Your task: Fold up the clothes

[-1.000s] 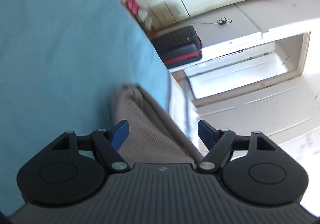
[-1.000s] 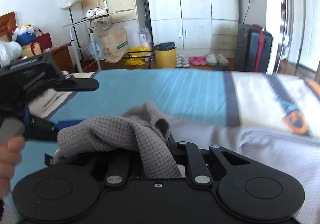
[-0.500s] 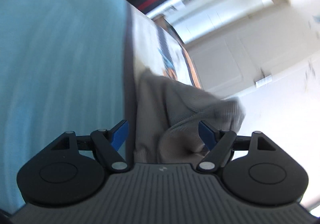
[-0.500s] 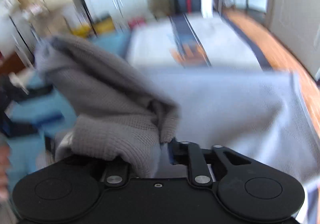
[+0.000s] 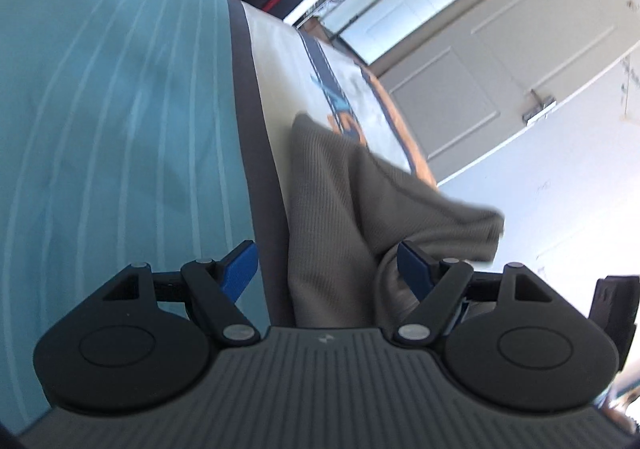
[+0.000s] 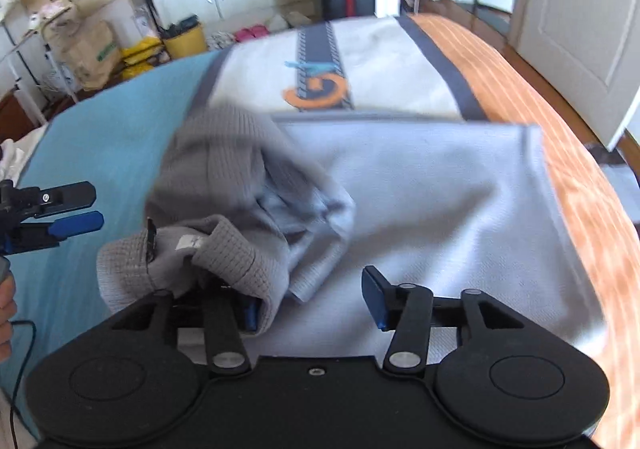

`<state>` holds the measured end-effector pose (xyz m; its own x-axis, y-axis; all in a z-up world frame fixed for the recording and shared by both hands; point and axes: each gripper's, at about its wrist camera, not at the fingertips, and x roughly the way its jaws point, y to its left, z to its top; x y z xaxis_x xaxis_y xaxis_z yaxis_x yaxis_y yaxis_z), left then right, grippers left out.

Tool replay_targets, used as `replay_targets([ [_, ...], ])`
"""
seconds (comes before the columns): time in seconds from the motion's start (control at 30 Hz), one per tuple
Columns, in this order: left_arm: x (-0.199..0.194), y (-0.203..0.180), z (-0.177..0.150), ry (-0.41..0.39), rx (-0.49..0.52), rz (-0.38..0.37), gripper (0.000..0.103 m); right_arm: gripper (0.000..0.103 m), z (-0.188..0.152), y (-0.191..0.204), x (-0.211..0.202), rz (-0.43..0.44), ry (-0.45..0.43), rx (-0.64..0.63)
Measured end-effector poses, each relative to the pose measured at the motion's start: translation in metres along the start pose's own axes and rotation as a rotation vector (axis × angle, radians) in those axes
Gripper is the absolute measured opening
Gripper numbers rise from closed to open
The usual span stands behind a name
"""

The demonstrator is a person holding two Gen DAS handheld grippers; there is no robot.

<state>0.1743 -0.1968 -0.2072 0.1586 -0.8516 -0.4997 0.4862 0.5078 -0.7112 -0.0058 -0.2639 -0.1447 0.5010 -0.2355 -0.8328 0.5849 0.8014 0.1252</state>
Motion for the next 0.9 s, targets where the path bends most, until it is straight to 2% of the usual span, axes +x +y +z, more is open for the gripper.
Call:
replay_targets([
  [0.1, -0.004, -0.009, -0.01, 0.031, 0.067, -0.003, 0.076, 0.059, -0.002, -0.031, -0.01, 0.03, 0.022, 0.095],
  [0.23, -0.001, -0.03, -0.014, 0.03, 0.195, 0.011, 0.076, 0.06, -0.004, -0.061, -0.017, 0.178, 0.002, 0.163],
  [0.33, -0.007, -0.045, -0.019, 0.022, 0.291, 0.003, 0.076, 0.06, -0.005, -0.074, -0.024, 0.26, -0.05, 0.22],
  [0.47, -0.001, -0.046, -0.022, 0.047, 0.292, -0.011, 0.076, 0.062, -0.001, -0.083, -0.029, 0.284, -0.124, 0.234],
  [0.63, 0.006, -0.049, -0.027, 0.074, 0.321, 0.017, 0.076, 0.062, -0.003, -0.09, -0.028, 0.317, -0.131, 0.306],
  [0.77, 0.014, -0.052, -0.029, 0.084, 0.339, 0.015, 0.076, 0.063, -0.003, -0.094, -0.032, 0.333, -0.165, 0.328],
  [0.9, 0.014, -0.058, -0.033, 0.089, 0.38, -0.001, 0.076, 0.066, -0.002, -0.09, -0.029, 0.35, -0.149, 0.31],
])
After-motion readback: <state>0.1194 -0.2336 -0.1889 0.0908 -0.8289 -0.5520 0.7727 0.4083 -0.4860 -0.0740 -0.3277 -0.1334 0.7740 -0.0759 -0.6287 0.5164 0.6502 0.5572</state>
